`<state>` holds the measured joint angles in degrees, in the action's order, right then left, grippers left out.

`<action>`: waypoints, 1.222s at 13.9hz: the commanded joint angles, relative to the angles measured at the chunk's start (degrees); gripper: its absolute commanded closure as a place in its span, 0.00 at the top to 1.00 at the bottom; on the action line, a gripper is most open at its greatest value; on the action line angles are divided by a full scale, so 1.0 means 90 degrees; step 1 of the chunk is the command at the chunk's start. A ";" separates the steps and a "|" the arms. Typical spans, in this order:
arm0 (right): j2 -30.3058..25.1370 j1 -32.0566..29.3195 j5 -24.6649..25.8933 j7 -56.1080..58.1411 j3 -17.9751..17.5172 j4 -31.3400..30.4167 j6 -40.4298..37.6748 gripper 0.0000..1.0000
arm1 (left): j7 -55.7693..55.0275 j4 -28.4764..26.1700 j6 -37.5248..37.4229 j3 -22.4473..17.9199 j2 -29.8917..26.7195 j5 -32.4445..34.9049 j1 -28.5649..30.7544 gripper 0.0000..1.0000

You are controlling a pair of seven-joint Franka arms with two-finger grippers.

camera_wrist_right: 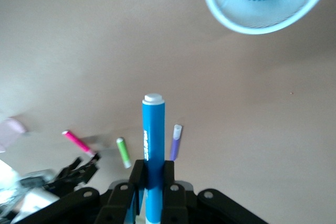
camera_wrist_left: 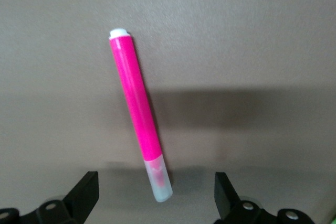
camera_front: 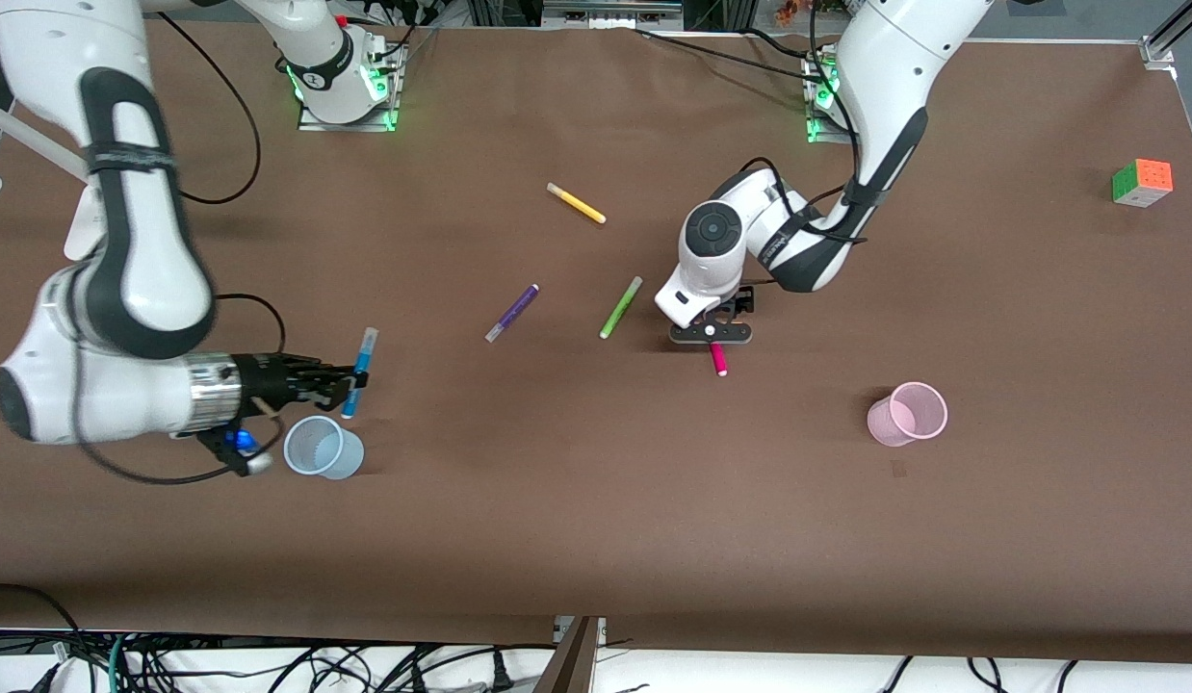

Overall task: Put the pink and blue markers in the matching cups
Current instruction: 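Drop the blue marker into the blue cup while the left gripper carries pink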

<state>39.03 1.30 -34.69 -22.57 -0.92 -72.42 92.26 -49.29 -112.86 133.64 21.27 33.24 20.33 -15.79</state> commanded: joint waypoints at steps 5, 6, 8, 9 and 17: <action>0.0662 -0.1187 -0.1611 0.0418 -0.0122 0.0156 -0.0544 0.00 | -0.0256 -0.0019 0.0014 -0.0019 0.0115 0.0173 0.0026 0.06; 0.0818 -0.1324 -0.1981 0.0466 -0.0112 0.0146 -0.0689 0.00 | -0.0246 -0.0019 -0.0015 -0.0019 0.0086 0.0144 0.0026 0.00; 0.1053 -0.1511 -0.2258 0.0700 -0.0112 0.0156 -0.0739 0.00 | -0.0246 -0.0009 -0.0190 -0.0019 0.0028 0.0095 0.0046 0.00; 0.1112 -0.1511 -0.2268 0.0827 -0.0112 0.0156 -0.0730 0.00 | -0.0237 0.0029 -0.0394 -0.0009 -0.0040 0.0095 0.0055 0.00; 0.1455 -0.1560 -0.2346 0.1530 -0.0103 0.0185 -0.0622 0.00 | 0.2180 0.0739 -0.3494 -0.0029 -0.1154 -0.0080 0.0786 0.00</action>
<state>50.82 -11.86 -54.18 -10.32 -1.22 -72.31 87.10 -38.72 -109.89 111.07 20.85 24.92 20.32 -11.39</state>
